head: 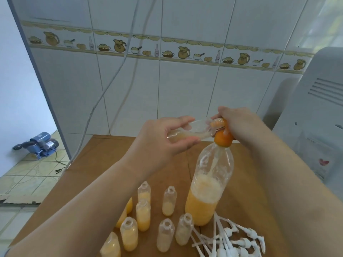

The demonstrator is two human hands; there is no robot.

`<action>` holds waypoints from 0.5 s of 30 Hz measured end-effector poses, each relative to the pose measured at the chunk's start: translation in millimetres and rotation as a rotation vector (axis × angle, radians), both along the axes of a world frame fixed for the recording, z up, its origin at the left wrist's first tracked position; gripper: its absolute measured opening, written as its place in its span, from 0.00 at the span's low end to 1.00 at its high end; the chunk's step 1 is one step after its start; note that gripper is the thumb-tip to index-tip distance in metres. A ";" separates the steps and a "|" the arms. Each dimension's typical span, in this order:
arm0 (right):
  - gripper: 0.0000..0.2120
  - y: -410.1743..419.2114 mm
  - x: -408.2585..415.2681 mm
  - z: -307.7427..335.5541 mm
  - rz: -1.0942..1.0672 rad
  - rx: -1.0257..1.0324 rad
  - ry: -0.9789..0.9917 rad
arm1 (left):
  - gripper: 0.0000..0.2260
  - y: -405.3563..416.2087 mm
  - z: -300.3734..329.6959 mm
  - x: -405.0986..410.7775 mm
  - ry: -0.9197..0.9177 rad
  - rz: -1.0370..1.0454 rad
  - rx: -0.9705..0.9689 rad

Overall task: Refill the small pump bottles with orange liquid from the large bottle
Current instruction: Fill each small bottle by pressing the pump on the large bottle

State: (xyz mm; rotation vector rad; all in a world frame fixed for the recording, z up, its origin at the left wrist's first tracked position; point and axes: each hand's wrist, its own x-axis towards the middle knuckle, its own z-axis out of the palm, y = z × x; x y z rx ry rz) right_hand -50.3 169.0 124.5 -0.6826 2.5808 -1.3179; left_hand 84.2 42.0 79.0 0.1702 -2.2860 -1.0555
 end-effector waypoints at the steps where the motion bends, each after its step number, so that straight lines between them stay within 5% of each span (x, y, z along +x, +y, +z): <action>1: 0.19 1.8 0.5 6.3 0.019 0.019 -0.003 | 0.25 0.5 1.5 0.2 0.013 0.003 0.008; 6: 0.25 -2.8 1.5 31.1 0.070 0.070 -0.046 | 0.27 0.0 6.6 -2.9 0.023 0.005 -0.050; 15: 0.13 -18.7 -5.6 19.7 0.038 0.216 -0.025 | 0.26 -4.9 0.7 -10.1 0.032 -0.019 -0.067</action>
